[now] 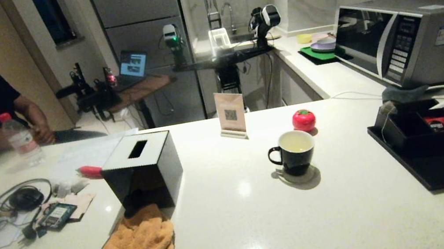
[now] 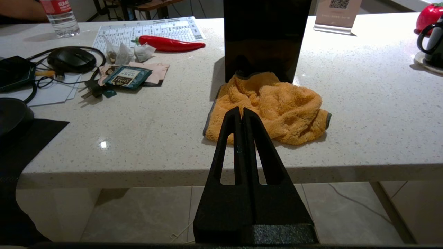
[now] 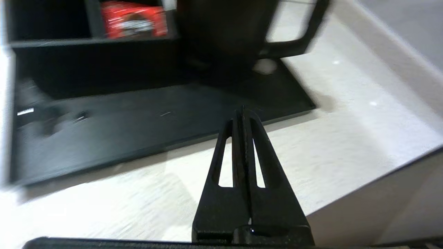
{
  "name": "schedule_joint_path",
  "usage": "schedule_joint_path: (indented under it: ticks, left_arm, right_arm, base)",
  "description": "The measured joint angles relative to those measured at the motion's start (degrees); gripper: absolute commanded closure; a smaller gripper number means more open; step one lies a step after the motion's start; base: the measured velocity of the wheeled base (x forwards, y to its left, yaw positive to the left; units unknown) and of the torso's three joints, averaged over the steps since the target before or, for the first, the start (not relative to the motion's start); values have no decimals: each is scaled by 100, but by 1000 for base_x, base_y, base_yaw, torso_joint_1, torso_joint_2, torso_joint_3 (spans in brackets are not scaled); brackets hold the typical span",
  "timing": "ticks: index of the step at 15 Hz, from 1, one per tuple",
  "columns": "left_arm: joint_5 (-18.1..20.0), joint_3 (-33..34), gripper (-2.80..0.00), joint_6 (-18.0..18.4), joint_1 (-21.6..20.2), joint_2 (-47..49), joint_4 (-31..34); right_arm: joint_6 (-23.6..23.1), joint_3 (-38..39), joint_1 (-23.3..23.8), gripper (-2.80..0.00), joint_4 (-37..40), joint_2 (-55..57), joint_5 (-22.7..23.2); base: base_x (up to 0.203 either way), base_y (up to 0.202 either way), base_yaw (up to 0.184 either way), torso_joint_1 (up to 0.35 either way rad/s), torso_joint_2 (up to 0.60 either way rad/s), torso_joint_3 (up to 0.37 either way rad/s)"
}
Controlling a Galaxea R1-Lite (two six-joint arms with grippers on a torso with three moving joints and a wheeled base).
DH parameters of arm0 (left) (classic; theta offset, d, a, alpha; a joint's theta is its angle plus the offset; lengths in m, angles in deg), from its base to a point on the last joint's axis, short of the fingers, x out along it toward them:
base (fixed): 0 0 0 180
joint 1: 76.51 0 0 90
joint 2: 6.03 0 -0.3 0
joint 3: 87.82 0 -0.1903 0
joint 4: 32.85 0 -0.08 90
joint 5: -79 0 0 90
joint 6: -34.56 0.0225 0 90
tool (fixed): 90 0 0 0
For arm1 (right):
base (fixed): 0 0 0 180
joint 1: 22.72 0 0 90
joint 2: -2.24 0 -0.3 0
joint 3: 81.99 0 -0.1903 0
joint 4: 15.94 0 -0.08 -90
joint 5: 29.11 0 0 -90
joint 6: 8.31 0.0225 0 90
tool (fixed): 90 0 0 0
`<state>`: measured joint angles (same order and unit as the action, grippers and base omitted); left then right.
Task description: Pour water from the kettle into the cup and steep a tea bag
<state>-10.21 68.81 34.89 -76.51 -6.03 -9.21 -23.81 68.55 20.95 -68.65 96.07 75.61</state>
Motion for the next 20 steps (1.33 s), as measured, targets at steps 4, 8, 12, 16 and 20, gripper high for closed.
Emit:
schedule_joint_path:
  ticks: [4, 8, 12, 16, 20]
  left_arm:
    - [-2, 0, 0, -1, 0, 0, 0]
    - [-2, 0, 0, -1, 0, 0, 0]
    - [-1, 0, 0, 1, 0, 0, 0]
    - [-1, 0, 0, -1, 0, 0, 0]
    - [-2, 0, 0, 2, 0, 0, -2]
  right_arm:
    - [-4, 218, -504, 0, 501, -525, 16]
    - [2, 365, -1063, 0, 1299, -1164, 5]
    - [20, 565, -1878, 0, 1587, -1655, 3]
    - [82, 604, -2497, 0, 2173, -2044, -23]
    - [193, 609, -2992, 0, 2744, -2500, -23]
  base:
    - [0, 0, 0, 0, 0, 0]
    - [0, 0, 0, 0, 0, 0]
    - [0, 0, 0, 0, 0, 0]
    - [0, 0, 0, 0, 0, 0]
    - [0, 0, 0, 0, 0, 0]
